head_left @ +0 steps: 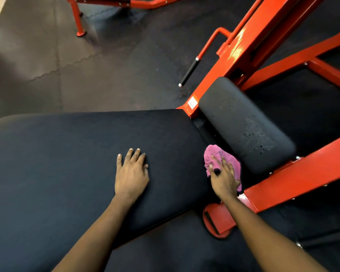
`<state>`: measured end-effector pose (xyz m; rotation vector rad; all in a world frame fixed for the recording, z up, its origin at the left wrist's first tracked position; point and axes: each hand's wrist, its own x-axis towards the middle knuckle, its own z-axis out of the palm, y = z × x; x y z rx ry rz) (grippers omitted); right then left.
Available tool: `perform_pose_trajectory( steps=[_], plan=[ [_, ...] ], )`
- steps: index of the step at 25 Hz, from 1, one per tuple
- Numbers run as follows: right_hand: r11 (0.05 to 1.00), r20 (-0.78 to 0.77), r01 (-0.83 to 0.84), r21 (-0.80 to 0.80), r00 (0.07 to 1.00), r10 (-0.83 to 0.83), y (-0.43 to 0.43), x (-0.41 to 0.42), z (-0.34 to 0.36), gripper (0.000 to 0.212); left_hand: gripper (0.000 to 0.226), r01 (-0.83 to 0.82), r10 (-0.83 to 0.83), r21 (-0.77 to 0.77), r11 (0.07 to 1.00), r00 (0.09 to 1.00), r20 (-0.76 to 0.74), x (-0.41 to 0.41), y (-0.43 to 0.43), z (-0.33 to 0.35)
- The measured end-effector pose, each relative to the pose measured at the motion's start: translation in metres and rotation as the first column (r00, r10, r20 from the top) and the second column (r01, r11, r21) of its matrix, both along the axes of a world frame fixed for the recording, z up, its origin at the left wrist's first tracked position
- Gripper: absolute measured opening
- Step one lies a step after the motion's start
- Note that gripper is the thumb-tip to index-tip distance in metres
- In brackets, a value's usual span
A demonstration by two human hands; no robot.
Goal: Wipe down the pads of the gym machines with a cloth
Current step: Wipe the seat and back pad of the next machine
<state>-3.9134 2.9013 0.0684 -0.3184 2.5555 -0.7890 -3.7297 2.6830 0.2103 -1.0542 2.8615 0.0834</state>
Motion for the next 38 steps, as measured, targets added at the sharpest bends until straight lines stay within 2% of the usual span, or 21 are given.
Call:
perform_pose_trajectory(
  steps=[5, 9, 12, 16, 18, 19, 21, 23, 25, 27, 28, 30, 33, 35, 38],
  plan=[
    [0.984, 0.209, 0.171, 0.041, 0.962, -0.176, 0.015, -0.044, -0.026, 0.061, 0.048, 0.045, -0.042, -0.051, 0.998, 0.997, 0.068, -0.040, -0.017, -0.020],
    [0.942, 0.441, 0.332, -0.057, 0.854, -0.274, 0.032, -0.072, -0.048, 0.061, 0.047, 0.068, -0.063, -0.070, 0.995, 0.995, 0.078, -0.077, -0.038, -0.036],
    [0.943, 0.510, 0.323, -0.081, 0.826, -0.239, 0.014, -0.090, -0.056, 0.064, 0.049, 0.060, -0.053, -0.077, 0.995, 0.994, 0.093, -0.096, -0.049, -0.048],
    [0.959, 0.516, 0.231, -0.165, 0.849, -0.116, -0.064, -0.135, -0.077, 0.100, 0.057, 0.058, -0.047, -0.132, 0.989, 0.995, 0.086, -0.097, -0.049, -0.059],
    [0.960, 0.552, 0.206, -0.188, 0.831, -0.070, -0.092, -0.151, -0.079, 0.097, 0.058, 0.066, -0.054, -0.136, 0.988, 0.995, 0.088, -0.097, -0.049, -0.061],
    [0.960, 0.580, 0.198, -0.196, 0.813, -0.050, -0.094, -0.153, -0.077, 0.084, 0.058, 0.064, -0.052, -0.135, 0.989, 0.995, 0.089, -0.098, -0.049, -0.060],
    [0.954, 0.563, 0.238, -0.185, 0.821, -0.096, -0.074, -0.135, -0.056, 0.049, 0.057, 0.054, -0.044, -0.135, 0.989, 0.996, 0.082, -0.098, -0.048, -0.059],
    [0.941, 0.531, 0.310, -0.132, 0.824, -0.197, -0.030, -0.109, -0.048, 0.037, 0.055, 0.054, -0.042, -0.139, 0.989, 0.995, 0.086, -0.098, -0.047, -0.059],
    [0.941, 0.582, 0.327, -0.089, 0.784, -0.217, 0.003, -0.089, -0.038, 0.028, 0.050, 0.049, -0.039, -0.115, 0.992, 0.995, 0.088, -0.100, -0.047, -0.059],
    [0.942, 0.562, 0.332, -0.048, 0.789, -0.250, -0.003, -0.095, -0.042, 0.030, 0.048, 0.045, -0.034, -0.092, 0.995, 0.993, 0.112, -0.100, -0.048, -0.058],
    [0.955, 0.529, 0.297, -0.022, 0.814, -0.241, -0.017, -0.103, -0.043, 0.037, 0.049, 0.047, -0.035, -0.094, 0.994, 0.992, 0.124, -0.100, -0.048, -0.058],
    [0.975, 0.451, 0.220, 0.029, 0.868, -0.209, -0.065, -0.126, -0.034, 0.054, 0.050, 0.054, -0.040, -0.103, 0.993, 0.991, 0.130, -0.101, -0.047, -0.059],
    [0.984, 0.395, 0.176, 0.037, 0.901, -0.177, -0.130, -0.147, -0.036, 0.062, 0.055, 0.055, -0.044, -0.083, 0.995, 0.991, 0.127, -0.102, -0.048, -0.058],
    [0.981, 0.341, 0.190, 0.024, 0.921, -0.187, -0.132, -0.144, -0.039, 0.062, 0.052, 0.043, -0.036, -0.045, 0.998, 0.990, 0.135, -0.103, -0.050, -0.056],
    [0.965, 0.309, 0.230, 0.126, 0.915, -0.259, -0.092, -0.113, -0.031, 0.062, 0.051, 0.042, -0.044, 0.028, 0.999, 0.993, 0.106, -0.101, -0.051, -0.049]
  ],
)
